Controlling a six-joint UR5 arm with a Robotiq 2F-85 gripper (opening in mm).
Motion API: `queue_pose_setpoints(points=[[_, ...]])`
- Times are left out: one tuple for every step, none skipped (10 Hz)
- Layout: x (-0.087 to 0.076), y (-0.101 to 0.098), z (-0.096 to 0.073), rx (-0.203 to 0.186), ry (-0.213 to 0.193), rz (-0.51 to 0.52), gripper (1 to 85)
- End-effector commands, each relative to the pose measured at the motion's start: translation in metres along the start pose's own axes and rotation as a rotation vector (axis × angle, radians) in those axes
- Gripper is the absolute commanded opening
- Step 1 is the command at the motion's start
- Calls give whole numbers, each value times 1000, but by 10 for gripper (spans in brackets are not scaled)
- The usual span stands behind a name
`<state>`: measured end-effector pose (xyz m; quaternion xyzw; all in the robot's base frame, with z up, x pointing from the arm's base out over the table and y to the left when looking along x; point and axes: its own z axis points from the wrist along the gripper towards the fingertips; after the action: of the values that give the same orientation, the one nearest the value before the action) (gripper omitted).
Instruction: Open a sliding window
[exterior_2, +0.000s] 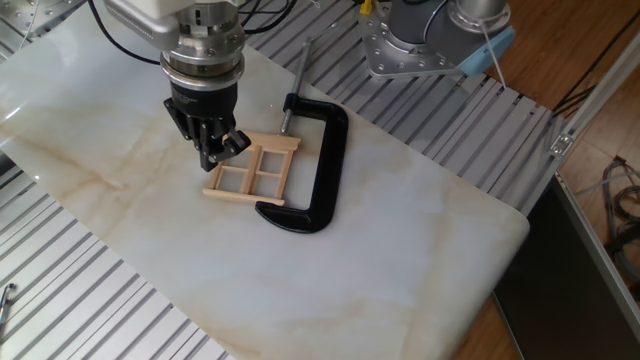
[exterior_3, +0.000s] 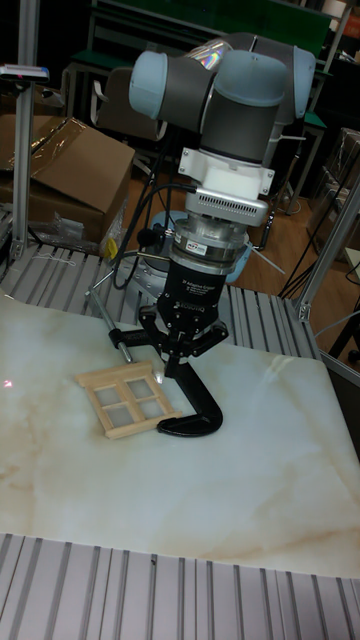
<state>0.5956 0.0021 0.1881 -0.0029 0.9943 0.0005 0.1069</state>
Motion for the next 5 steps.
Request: queue_pose_setpoints(points=[[-8,6,-6,-36,-42,-31,7],[-9,15,-7,-62,-46,-34,7],[-9,18,-5,-62,-42,-51,7],[-4,16,-4,-52,-25,-66,7],[0,10,-4,-33,-9,-92,7]])
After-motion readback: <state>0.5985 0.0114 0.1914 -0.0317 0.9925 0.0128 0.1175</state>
